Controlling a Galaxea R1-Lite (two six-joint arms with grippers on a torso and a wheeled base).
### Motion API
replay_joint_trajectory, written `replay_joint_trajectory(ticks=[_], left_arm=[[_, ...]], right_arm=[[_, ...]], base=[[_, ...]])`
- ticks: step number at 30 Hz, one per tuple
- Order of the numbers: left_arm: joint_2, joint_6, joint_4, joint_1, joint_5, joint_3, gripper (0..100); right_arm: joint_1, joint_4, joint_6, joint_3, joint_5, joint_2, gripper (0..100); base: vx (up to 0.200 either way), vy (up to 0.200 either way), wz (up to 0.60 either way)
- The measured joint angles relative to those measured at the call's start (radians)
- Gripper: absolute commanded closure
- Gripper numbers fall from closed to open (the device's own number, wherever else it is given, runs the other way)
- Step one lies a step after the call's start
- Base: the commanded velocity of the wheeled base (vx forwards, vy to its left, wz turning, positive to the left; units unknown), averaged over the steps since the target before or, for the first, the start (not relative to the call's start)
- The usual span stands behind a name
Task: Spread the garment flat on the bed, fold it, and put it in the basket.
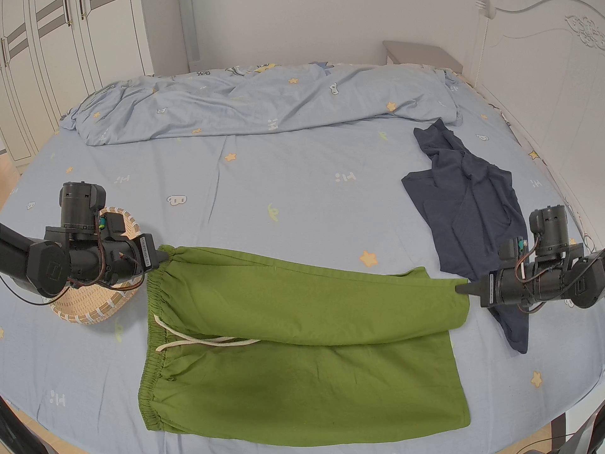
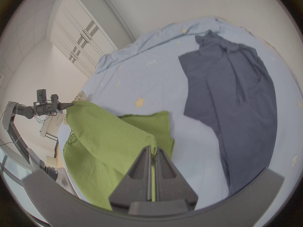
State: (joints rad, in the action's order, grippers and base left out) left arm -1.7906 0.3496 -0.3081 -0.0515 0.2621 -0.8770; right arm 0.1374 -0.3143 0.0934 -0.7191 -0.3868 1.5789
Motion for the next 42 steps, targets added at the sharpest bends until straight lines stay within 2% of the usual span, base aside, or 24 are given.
replay_joint_trajectory(ticks=[7, 14, 18, 28, 36, 42], left_arm=[[0.003, 0.000, -0.009, 0.025, -0.001, -0.013, 100], [-0.002, -0.001, -0.012, 0.053, -0.001, -0.031, 100], [-0.009, -0.001, -0.015, 0.068, -0.001, -0.039, 100], [-0.031, -0.001, -0.017, 0.082, -0.001, -0.049, 100], [-0.037, -0.013, -0.017, 0.082, -0.001, -0.046, 100], [-0.037, -0.015, -0.017, 0.079, 0.000, -0.040, 100]], right_arm=[[0.075, 0.055, 0.006, -0.160, 0.108, -0.034, 100], [0.132, 0.079, 0.007, -0.404, 0.244, 0.004, 100], [0.161, 0.157, 0.008, -0.521, 0.293, 0.037, 100], [0.267, 0.283, 0.008, -0.585, 0.317, -0.042, 100], [0.374, 0.388, 0.008, -0.526, 0.320, -0.219, 100], [0.396, 0.408, 0.009, -0.451, 0.320, -0.307, 100]], base=[[0.000, 0.000, 0.00], [0.000, 0.000, 0.00], [0.000, 0.000, 0.00], [0.000, 0.000, 0.00], [0.000, 0.000, 0.00], [0.000, 0.000, 0.00]])
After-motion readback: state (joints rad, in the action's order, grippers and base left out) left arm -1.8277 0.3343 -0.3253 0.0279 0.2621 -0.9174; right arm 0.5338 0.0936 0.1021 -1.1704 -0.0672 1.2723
